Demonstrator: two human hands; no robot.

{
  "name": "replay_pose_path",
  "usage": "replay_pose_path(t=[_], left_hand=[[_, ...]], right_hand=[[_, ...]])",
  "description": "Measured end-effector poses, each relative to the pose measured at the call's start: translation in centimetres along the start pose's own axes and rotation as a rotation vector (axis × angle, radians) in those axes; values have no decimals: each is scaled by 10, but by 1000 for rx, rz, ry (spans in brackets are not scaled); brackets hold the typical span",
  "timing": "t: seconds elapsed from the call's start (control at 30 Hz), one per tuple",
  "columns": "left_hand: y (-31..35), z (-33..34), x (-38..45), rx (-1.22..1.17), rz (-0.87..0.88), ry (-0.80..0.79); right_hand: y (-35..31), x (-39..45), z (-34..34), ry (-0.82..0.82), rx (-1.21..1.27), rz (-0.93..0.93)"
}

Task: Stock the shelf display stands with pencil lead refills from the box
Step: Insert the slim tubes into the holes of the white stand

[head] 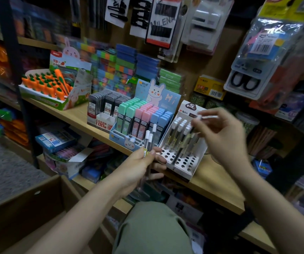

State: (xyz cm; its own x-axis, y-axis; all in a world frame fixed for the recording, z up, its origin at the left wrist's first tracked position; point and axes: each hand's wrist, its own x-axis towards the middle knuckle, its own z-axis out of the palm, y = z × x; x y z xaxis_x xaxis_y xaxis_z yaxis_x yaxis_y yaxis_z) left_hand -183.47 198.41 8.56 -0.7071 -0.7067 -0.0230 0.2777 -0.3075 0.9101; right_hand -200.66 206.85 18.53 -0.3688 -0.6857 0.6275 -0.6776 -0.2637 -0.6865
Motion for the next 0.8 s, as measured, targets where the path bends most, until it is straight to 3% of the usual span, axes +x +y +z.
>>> replay_pose_path(t=[0.17, 0.6, 0.8], left_hand=[[-13, 0, 4, 158, 37, 18], [-17, -2, 3, 118, 11, 3], [-19, -1, 2, 113, 8, -91]], right_hand=[[20, 6, -34, 128, -339, -171], [54, -1, -19, 132, -287, -194], [58, -3, -16, 149, -306, -192]])
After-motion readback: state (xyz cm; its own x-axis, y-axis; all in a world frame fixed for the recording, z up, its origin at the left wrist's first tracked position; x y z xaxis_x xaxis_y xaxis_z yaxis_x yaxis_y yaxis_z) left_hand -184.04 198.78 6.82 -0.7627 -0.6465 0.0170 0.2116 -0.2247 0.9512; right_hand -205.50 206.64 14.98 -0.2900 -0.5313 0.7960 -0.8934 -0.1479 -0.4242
